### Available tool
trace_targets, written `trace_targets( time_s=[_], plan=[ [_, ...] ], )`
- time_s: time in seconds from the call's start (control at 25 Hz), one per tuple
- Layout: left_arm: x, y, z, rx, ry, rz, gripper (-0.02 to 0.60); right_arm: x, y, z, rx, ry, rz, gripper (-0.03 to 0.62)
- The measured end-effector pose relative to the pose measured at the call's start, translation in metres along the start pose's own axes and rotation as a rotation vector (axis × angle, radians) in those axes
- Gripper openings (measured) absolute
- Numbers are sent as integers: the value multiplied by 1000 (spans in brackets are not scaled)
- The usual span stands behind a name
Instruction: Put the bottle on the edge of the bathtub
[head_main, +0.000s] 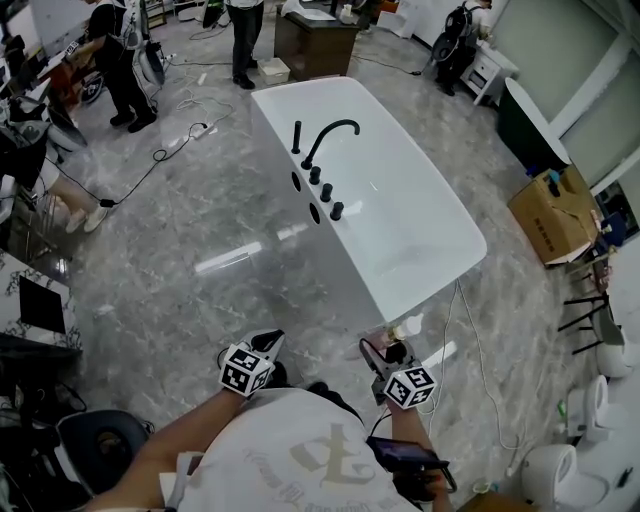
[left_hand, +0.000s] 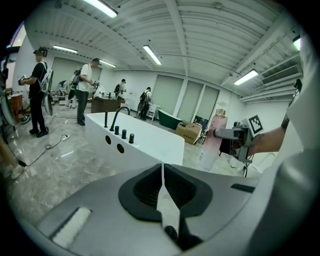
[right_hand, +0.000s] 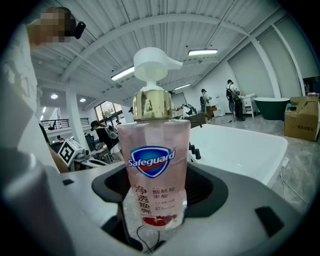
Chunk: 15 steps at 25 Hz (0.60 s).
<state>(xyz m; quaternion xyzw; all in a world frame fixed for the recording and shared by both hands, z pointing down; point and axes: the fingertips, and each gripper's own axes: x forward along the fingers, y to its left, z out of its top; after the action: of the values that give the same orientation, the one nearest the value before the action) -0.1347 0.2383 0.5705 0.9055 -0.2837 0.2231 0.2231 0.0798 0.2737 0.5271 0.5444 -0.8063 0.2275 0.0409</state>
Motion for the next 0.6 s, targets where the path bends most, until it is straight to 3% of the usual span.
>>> trace_targets(
  time_s=[0.6],
  plan=[
    [-5, 27, -5, 10, -2, -37, 17, 37, 21, -4, 6, 38, -18, 302]
  ],
)
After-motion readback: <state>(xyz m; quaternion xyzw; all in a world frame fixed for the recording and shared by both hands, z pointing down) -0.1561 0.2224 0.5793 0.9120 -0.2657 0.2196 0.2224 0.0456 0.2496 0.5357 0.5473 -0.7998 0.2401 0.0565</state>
